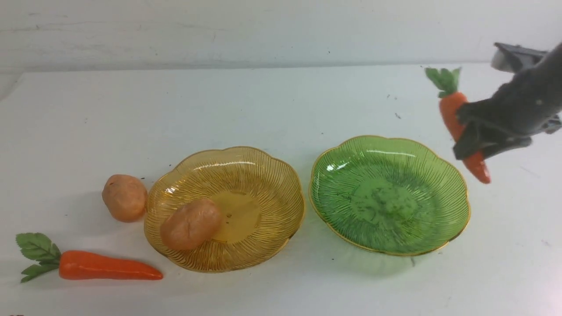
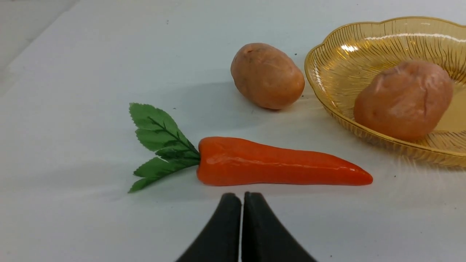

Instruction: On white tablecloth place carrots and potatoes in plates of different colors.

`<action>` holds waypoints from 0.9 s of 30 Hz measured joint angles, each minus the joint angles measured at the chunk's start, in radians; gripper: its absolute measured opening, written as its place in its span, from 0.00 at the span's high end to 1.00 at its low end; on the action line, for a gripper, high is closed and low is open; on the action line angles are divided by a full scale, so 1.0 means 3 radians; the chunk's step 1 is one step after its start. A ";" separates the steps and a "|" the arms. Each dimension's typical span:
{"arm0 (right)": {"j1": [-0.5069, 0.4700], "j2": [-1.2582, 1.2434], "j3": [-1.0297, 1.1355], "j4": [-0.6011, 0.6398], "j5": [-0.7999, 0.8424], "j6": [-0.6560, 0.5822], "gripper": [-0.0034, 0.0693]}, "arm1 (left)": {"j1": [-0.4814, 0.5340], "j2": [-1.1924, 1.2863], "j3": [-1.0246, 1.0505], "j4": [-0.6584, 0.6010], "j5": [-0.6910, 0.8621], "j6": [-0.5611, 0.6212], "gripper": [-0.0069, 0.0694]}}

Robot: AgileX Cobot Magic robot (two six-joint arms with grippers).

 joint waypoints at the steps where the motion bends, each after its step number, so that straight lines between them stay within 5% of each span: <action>1: 0.0094 0.0033 0.0000 -0.0059 -0.0011 0.0000 0.63 | 0.0000 0.0000 0.0000 0.0000 0.0000 0.0000 0.91; 7: 0.0487 0.0261 0.0000 -0.0569 -0.0112 0.0049 0.57 | 0.0000 0.0000 0.0000 0.0000 0.0000 0.0000 0.91; 10: 0.0601 0.0338 0.0003 -0.0690 -0.0113 0.0052 0.46 | 0.0000 0.0000 0.0000 0.0000 0.0000 0.0000 0.91; 11: 0.0678 0.0376 0.0003 -0.0767 -0.0105 0.0056 0.34 | 0.0000 0.0000 0.0000 0.0000 0.0000 0.0000 0.91; 16: 0.0768 0.0393 -0.0055 -0.0862 0.0033 0.0098 0.07 | 0.0000 0.0000 0.0000 0.0023 0.0000 0.0000 0.91; 18: 0.0769 0.0370 -0.0076 -0.0869 0.0033 0.0177 0.05 | 0.0000 0.0000 0.0000 0.0023 0.0000 0.0000 0.91; 22: 0.0769 0.0134 -0.0076 -0.0876 0.0046 0.0373 0.15 | 0.0000 0.0000 0.0000 0.0023 0.0000 0.0000 0.91; 27: 0.0769 -0.0534 0.0025 -0.0876 0.0055 0.0410 0.53 | 0.0000 0.0000 0.0000 0.0011 0.0000 -0.0011 0.91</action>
